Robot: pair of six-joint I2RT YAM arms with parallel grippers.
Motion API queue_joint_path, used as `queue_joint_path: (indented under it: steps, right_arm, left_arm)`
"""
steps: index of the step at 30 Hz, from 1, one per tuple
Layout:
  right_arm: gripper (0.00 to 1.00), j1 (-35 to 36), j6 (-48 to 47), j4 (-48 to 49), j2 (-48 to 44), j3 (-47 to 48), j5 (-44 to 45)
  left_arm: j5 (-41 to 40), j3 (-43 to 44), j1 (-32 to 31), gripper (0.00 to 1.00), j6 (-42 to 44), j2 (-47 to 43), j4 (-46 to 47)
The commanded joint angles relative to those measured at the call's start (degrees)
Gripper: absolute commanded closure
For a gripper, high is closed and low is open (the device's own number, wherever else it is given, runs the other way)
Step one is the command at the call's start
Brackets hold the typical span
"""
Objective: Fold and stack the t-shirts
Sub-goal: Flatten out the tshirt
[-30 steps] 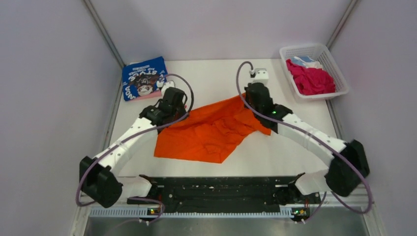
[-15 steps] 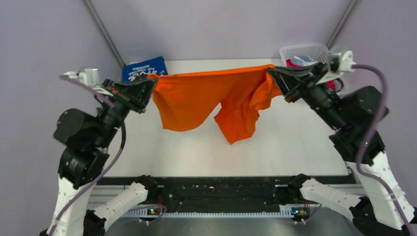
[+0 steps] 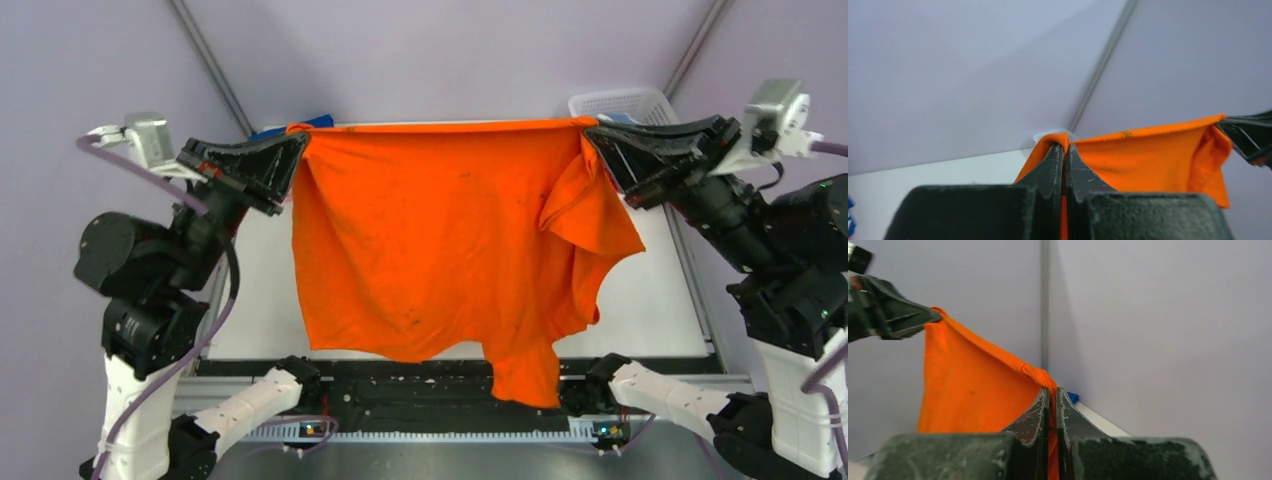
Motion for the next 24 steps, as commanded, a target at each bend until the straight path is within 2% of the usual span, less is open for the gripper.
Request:
queue_joint_path:
  steps: [1, 4, 6, 8, 10, 11, 13, 14, 15, 16, 18, 19, 20, 24]
  right_arm:
    - [1.00, -0.1, -7.8, 2.3, 3.8, -2.1, 21.3]
    - [1.00, -0.1, -14.9, 11.4, 7.3, -11.6, 36.0]
    - [1.00, -1.1, -18.7, 18.2, 10.7, -19.1, 41.9]
    - [1.00, -5.1, -17.0, 20.7, 15.8, -24.0, 38.7]
    - [1.00, -10.2, -12.5, 23.0, 22.0, -27.7, 28.8]
    - [1.00, -11.7, -11.0, 25.8, 25.8, -29.7, 25.8]
    - [0.99, -12.5, -9.9, 32.5, 35.3, -31.4, 24.5]
    - [0.92, -12.6, -9.5, 34.2, 39.7, -29.9, 24.7]
    - [0.79, -12.6, -8.6, 34.4, 44.1, -27.5, 25.6]
    - [0.65, -12.6, -7.5, 33.1, 48.5, -24.4, 27.0]
    - [0.45, -12.6, -4.8, 30.0, 54.4, -19.4, 30.7]
    - [0.28, -12.6, -4.1, 29.6, 55.7, -18.6, 32.0]
    - [0.04, -12.6, -2.7, 29.5, 55.9, -18.8, 33.6]
    - [0.01, -12.6, 1.9, 31.3, 49.3, -25.3, 34.9]
  left_arm:
    - [-19.5, -0.5, 0.3, 1.00, 3.4, 6.6, 0.0]
    - [-33.4, -4.5, 0.4, 1.00, 3.9, 12.7, -0.3]
    - [-39.9, -8.2, 1.4, 1.00, 3.6, 18.4, 0.5]
    - [-40.7, -11.9, 4.3, 1.00, 1.4, 25.1, 1.2]
    - [-36.5, -14.4, 8.7, 0.99, -3.0, 33.1, 2.0]
    - [-33.7, -14.1, 11.0, 0.96, -4.7, 37.8, 1.8]
    - [-28.3, -10.3, 14.6, 0.77, -6.1, 47.3, 1.3]
    - [-25.1, -6.8, 15.9, 0.58, -5.7, 51.7, 0.4]
    - [-23.1, -2.1, 16.6, 0.39, -6.2, 56.5, -2.3]
    - [-22.4, 2.6, 16.9, 0.26, -6.5, 61.8, -5.9]
    - [-22.3, 10.4, 17.0, 0.09, -6.3, 67.1, -12.4]
    - [-21.7, 11.9, 17.0, 0.04, -6.1, 67.8, -13.7]
    - [-21.3, 11.6, 17.0, 0.02, -5.8, 67.6, -13.5]
    - [-18.8, 3.5, 17.0, 0.01, -6.5, 62.3, -10.2]
